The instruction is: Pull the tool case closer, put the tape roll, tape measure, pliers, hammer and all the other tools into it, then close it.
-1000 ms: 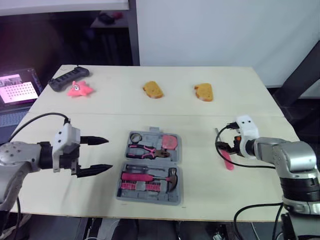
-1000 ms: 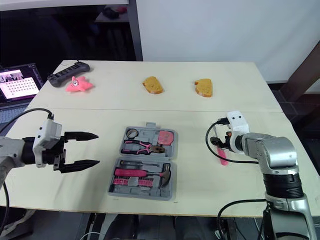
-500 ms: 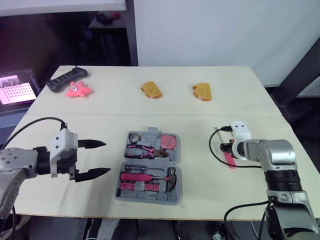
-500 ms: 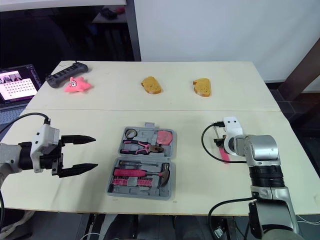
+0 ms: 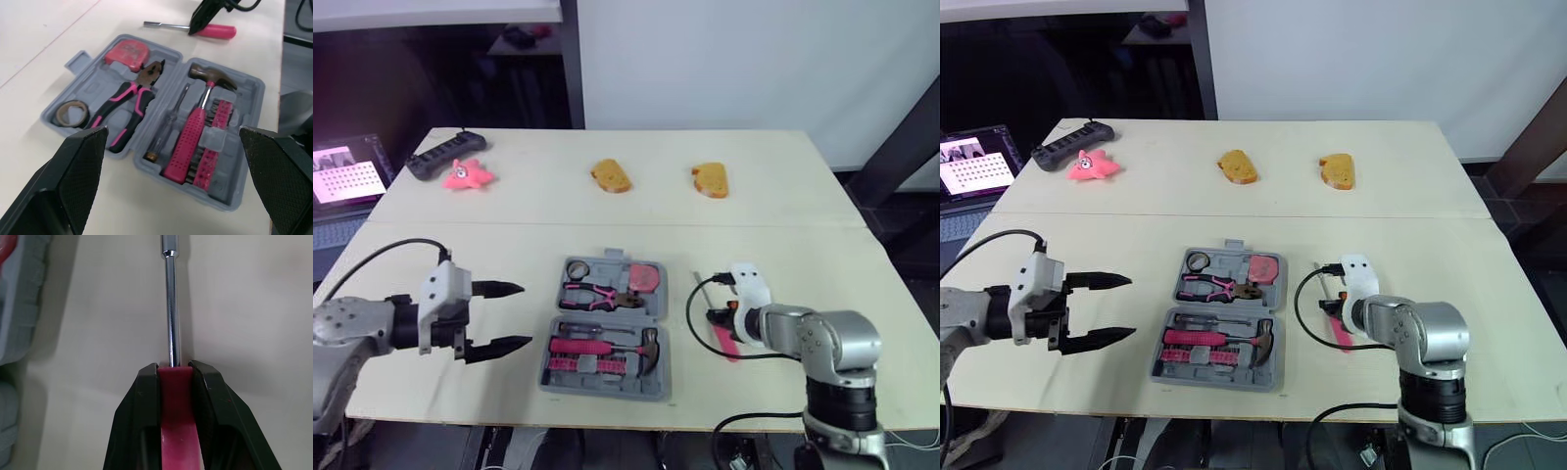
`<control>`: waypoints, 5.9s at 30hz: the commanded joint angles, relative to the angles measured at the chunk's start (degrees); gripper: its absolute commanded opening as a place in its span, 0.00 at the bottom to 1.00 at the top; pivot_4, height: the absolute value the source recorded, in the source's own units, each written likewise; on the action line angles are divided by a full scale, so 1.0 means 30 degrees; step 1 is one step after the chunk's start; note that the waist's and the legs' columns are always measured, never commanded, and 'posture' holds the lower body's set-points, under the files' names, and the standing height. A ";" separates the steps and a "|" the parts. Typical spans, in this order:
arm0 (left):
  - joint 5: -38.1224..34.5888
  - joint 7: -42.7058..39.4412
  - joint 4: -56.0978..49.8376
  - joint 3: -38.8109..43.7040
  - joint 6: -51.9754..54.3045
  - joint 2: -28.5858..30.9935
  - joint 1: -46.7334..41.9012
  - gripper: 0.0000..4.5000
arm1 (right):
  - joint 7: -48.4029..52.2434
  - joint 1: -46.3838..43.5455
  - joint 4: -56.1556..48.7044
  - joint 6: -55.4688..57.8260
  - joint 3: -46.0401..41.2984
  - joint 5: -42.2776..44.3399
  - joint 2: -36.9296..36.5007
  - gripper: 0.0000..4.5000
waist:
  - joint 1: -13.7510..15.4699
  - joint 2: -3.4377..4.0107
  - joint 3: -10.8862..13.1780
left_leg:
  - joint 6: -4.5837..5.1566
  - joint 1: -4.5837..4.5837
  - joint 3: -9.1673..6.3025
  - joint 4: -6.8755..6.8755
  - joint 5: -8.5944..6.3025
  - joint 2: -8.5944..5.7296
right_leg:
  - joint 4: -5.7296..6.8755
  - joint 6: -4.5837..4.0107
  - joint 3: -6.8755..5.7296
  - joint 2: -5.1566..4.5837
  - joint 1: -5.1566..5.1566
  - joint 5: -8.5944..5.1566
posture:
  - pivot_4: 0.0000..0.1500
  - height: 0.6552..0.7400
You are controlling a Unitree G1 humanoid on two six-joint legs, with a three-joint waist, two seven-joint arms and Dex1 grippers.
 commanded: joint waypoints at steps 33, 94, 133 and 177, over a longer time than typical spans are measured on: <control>-0.0343 0.0599 -0.1019 0.2635 -0.0820 -0.0529 0.2363 1.00 | 2.2899 -1.0384 1.2511 -4.3367 1.6256 -1.3861 -1.4155 0.99 | 0.0045 0.0070 0.0140 | -0.0007 -0.0138 0.0033 0.0061 0.0004 0.0000 | -0.0001 0.0041 -0.0039 -0.0043 -0.0127 0.0028 | 1.00 1.00; -0.0347 0.1146 -0.1316 0.1993 -0.0365 -0.0391 0.1708 1.00 | 1.3232 -0.2618 0.3567 -0.2156 0.6613 -1.2286 -0.2825 0.06 | -0.0026 -0.0264 -0.0047 | -0.0027 0.0071 -0.0056 0.0037 0.0016 0.0002 | 0.0014 0.0010 -0.0057 0.0004 0.0099 0.0033 | 1.00 1.00; -0.0539 0.0126 0.0360 0.1479 -0.0633 -0.0405 -0.0145 1.00 | 0.9676 0.3629 0.3127 -1.5441 0.3639 -0.5800 -0.5180 0.99 | 0.0046 -0.0122 0.0040 | -0.0015 0.0054 -0.0034 0.0030 0.0009 0.0000 | 0.0006 0.0021 -0.0037 -0.0002 0.0083 0.0019 | 1.00 1.00; -0.0304 -0.1936 -0.1319 0.4031 -0.1779 0.0061 0.5356 1.00 | 1.7265 -1.1175 -0.3745 -0.4108 1.7137 -0.1622 -0.7588 0.09 | 0.0019 -0.0052 0.0092 | -0.0007 -0.0011 -0.0012 0.0029 0.0004 0.0009 | 0.0012 -0.0023 -0.0037 -0.0014 -0.0018 -0.0003 | 1.00 1.00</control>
